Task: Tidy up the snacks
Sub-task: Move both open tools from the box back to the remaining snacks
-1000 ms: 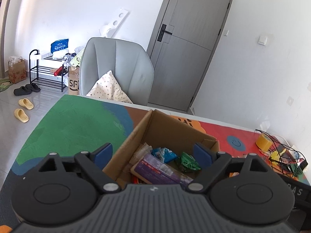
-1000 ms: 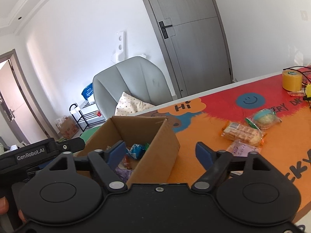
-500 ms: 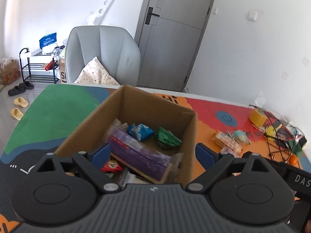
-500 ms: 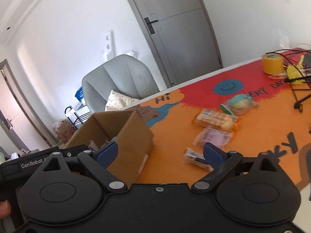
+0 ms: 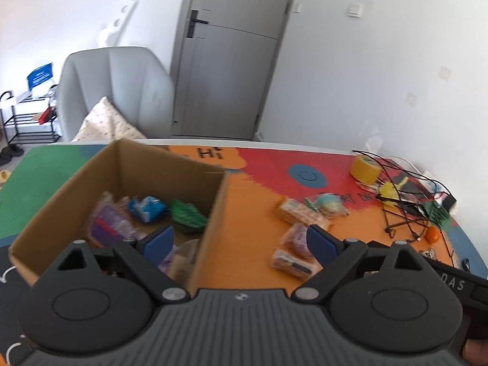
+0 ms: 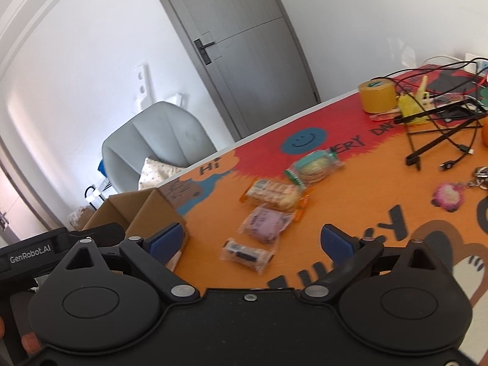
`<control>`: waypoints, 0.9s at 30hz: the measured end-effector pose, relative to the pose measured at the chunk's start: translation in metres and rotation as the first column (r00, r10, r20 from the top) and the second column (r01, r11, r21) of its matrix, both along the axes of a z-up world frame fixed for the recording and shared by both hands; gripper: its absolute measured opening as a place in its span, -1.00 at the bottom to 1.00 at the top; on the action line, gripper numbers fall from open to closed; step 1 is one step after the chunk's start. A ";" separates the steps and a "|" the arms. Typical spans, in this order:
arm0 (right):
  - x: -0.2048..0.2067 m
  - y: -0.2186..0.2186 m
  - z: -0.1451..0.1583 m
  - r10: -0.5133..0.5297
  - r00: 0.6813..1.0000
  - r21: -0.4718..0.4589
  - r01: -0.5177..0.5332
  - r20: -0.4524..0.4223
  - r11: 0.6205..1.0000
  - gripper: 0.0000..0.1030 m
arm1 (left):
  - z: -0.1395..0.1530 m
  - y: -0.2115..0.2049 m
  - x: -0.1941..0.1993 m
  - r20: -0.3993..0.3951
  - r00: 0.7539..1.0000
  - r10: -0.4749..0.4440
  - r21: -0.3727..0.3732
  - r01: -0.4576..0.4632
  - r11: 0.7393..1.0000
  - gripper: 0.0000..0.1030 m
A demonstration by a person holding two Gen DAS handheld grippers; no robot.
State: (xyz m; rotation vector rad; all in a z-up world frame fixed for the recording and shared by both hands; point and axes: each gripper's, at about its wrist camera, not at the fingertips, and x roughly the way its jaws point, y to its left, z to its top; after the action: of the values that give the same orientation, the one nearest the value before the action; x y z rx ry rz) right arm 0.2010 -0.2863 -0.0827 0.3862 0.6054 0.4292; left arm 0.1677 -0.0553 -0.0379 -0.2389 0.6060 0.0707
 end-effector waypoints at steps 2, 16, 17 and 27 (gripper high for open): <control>0.002 -0.006 -0.002 -0.009 1.000 0.001 0.009 -0.001 1.000 0.89 | 0.000 -0.008 0.004 0.005 1.000 -0.014 0.000 0.014 1.000 0.81; 0.026 -0.030 -0.022 -0.029 0.999 0.026 0.029 -0.017 0.999 0.42 | -0.025 -0.043 0.032 0.006 0.999 -0.040 -0.001 0.040 0.999 0.74; 0.028 -0.031 -0.024 -0.026 0.999 0.027 0.026 -0.019 0.999 0.35 | -0.027 -0.045 0.034 0.007 0.999 -0.034 0.004 0.034 0.999 0.71; 0.048 -0.032 -0.041 0.010 0.999 0.046 -0.009 -0.040 0.999 0.13 | -0.058 -0.061 0.057 -0.042 0.999 -0.009 0.022 0.010 1.000 0.56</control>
State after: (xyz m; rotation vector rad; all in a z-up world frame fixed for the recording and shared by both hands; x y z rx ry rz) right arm 0.2485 -0.3181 -0.1235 0.4364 0.6380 0.4456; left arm 0.2248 -0.1168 -0.0963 -0.2136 0.6476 0.0729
